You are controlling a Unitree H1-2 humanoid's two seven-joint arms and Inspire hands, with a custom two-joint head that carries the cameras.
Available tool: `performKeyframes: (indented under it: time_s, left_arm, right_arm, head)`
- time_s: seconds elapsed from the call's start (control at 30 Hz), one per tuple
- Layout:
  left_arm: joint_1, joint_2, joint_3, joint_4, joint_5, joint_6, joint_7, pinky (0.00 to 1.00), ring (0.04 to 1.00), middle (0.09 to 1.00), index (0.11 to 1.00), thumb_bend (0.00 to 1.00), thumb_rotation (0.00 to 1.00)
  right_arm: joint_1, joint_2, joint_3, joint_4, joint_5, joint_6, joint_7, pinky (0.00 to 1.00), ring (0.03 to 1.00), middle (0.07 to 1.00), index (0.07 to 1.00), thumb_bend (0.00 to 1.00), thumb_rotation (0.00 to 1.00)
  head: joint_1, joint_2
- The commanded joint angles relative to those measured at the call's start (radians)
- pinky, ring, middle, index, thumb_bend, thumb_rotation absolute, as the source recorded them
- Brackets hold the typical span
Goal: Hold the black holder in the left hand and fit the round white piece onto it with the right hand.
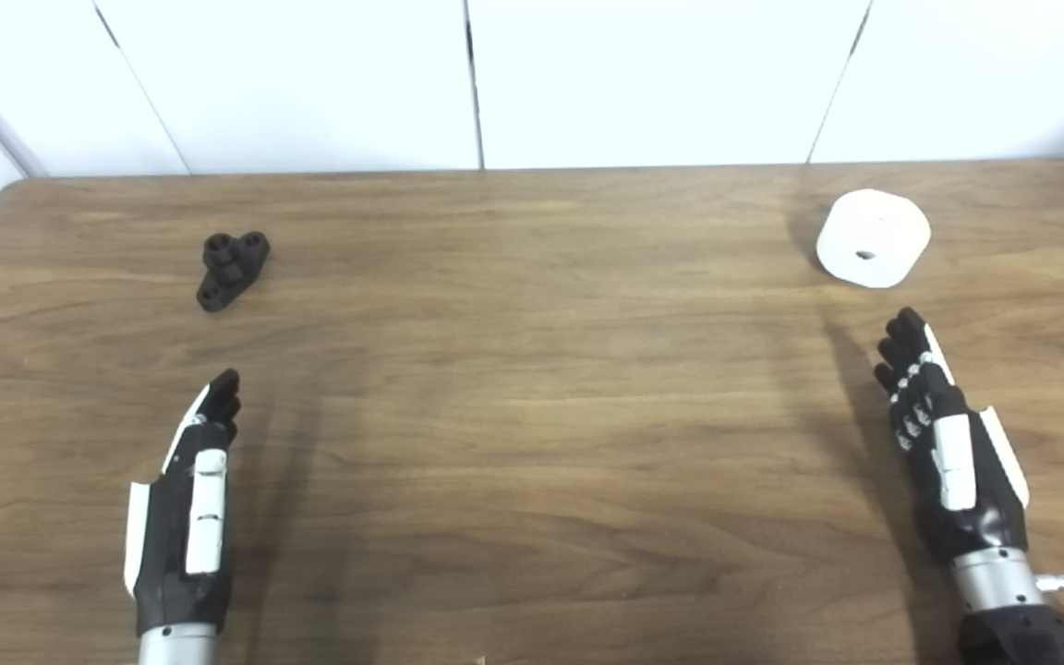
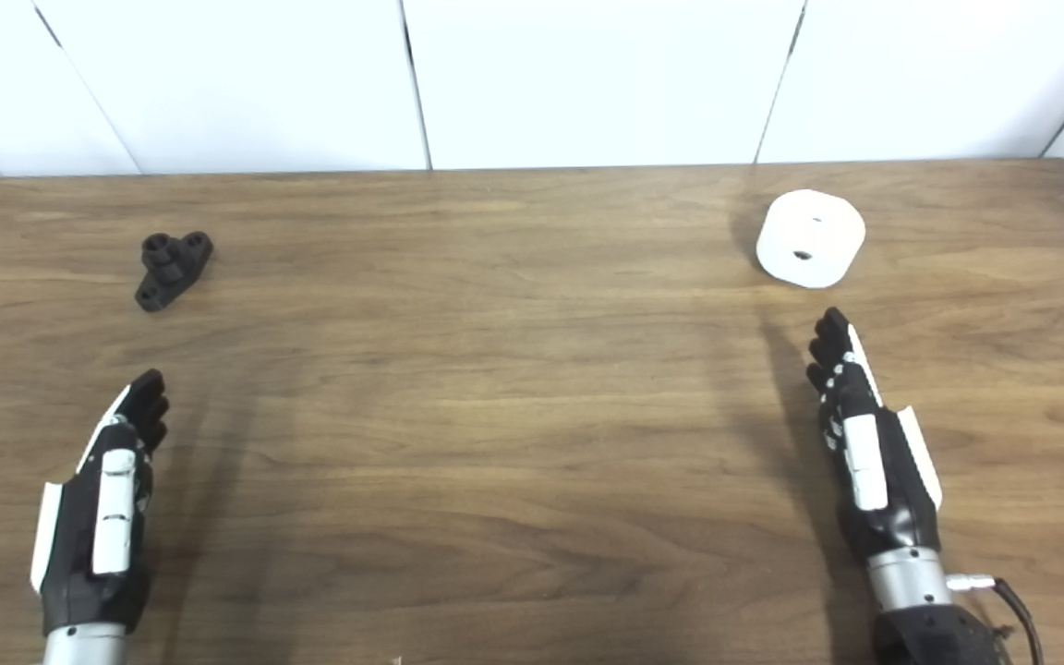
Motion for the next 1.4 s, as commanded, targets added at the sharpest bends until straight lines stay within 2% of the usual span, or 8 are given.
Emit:
performKeyframes:
  time_s: [0.0, 0.33, 0.47, 0.63, 0.8, 1.0, 1.17, 1.37]
  left_arm:
    - [0.011, -0.032, 0.003, -0.015, 0.005, -0.032, -0.002, 0.98, 0.954, 0.942, 0.896, 0.50, 0.88]
    - [0.013, -0.032, 0.003, -0.017, -0.004, -0.030, -0.005, 0.98, 0.957, 0.943, 0.896, 0.52, 0.85]
    - [0.015, -0.034, 0.000, -0.013, -0.004, -0.035, -0.007, 0.98, 0.957, 0.945, 0.898, 0.51, 0.84]
    - [0.011, -0.043, -0.007, 0.023, 0.005, -0.078, -0.005, 0.96, 0.945, 0.935, 0.886, 0.51, 0.82]
    - [0.013, -0.054, -0.028, 0.067, 0.033, -0.135, -0.002, 0.96, 0.937, 0.928, 0.884, 0.52, 0.81]
    - [0.021, -0.070, -0.050, 0.110, 0.077, -0.186, 0.013, 0.92, 0.929, 0.918, 0.875, 0.49, 0.80]
    - [0.028, -0.082, -0.066, 0.124, 0.098, -0.194, 0.026, 0.94, 0.932, 0.921, 0.869, 0.48, 0.79]
    - [0.032, -0.084, -0.080, 0.131, 0.130, -0.186, 0.042, 0.95, 0.944, 0.927, 0.870, 0.49, 0.79]
  right_arm:
    - [0.011, 0.008, 0.002, 0.018, 0.002, -0.036, 0.000, 1.00, 0.992, 0.995, 1.000, 0.64, 1.00]
    - [0.012, 0.004, 0.003, 0.013, -0.004, -0.023, 0.000, 1.00, 1.000, 1.000, 1.000, 0.65, 1.00]
    - [0.012, 0.002, 0.003, 0.021, -0.002, -0.028, 0.003, 1.00, 1.000, 1.000, 1.000, 0.66, 1.00]
    - [0.013, -0.002, 0.000, 0.045, -0.002, -0.046, 0.006, 1.00, 1.000, 0.998, 1.000, 0.64, 1.00]
    - [0.011, -0.020, -0.003, 0.093, 0.015, -0.097, 0.029, 1.00, 1.000, 1.000, 1.000, 0.62, 1.00]
    - [0.000, -0.035, -0.010, 0.166, 0.058, -0.168, 0.066, 1.00, 1.000, 1.000, 1.000, 0.62, 1.00]
    - [-0.006, -0.038, -0.015, 0.197, 0.065, -0.180, 0.070, 1.00, 1.000, 1.000, 1.000, 0.61, 1.00]
    - [-0.005, -0.047, -0.016, 0.208, 0.060, -0.170, 0.075, 1.00, 1.000, 1.000, 1.000, 0.63, 1.00]
  head:
    - [0.001, 0.001]
    - [-0.002, 0.000]
    - [0.007, -0.014]
    - [0.062, -0.051]
    - [0.150, -0.121]
    - [0.209, -0.184]
    - [0.235, -0.214]
    - [0.257, -0.228]
